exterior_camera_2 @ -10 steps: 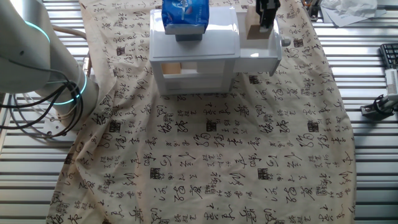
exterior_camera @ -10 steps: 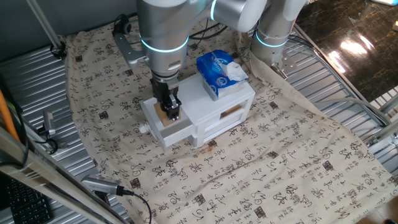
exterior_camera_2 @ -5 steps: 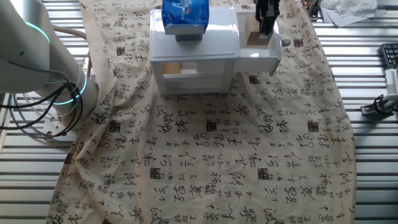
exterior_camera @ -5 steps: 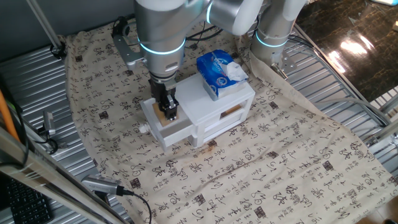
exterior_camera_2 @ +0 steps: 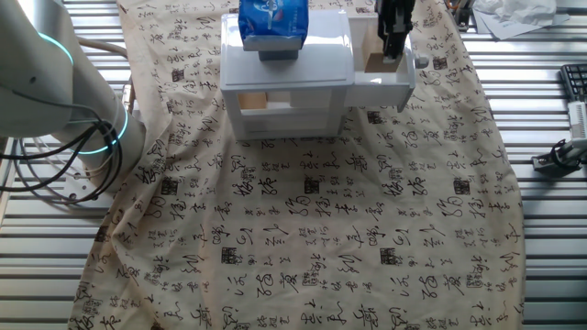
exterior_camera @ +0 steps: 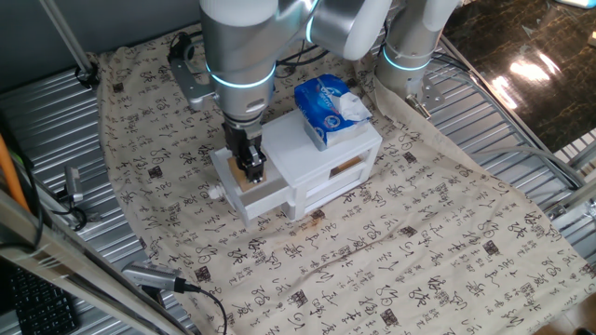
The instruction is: Put things in the drawer
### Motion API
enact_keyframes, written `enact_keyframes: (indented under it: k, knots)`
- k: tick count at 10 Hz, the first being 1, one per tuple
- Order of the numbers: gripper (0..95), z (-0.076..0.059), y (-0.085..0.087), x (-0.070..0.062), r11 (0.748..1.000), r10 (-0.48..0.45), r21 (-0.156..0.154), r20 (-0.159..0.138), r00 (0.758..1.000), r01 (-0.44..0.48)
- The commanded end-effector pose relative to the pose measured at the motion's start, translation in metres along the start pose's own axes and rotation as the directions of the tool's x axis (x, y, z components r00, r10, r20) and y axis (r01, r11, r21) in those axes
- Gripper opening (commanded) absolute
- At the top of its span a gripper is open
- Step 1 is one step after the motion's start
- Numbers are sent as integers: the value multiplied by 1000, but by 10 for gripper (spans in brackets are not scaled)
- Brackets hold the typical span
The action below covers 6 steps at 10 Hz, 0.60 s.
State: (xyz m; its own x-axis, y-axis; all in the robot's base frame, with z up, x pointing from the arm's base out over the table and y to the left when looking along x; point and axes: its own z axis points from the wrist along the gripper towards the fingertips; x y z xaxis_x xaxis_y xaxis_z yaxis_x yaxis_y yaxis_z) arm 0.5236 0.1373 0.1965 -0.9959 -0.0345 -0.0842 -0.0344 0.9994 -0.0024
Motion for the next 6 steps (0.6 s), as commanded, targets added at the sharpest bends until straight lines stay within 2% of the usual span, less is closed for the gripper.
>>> enact_keyframes:
  k: [1, 6]
  knots:
    - [0, 2, -1, 2, 1000, -1, 1, -1, 1000, 1]
    - [0, 7, -3, 11, 1000, 1, -3, 11, 1000, -1]
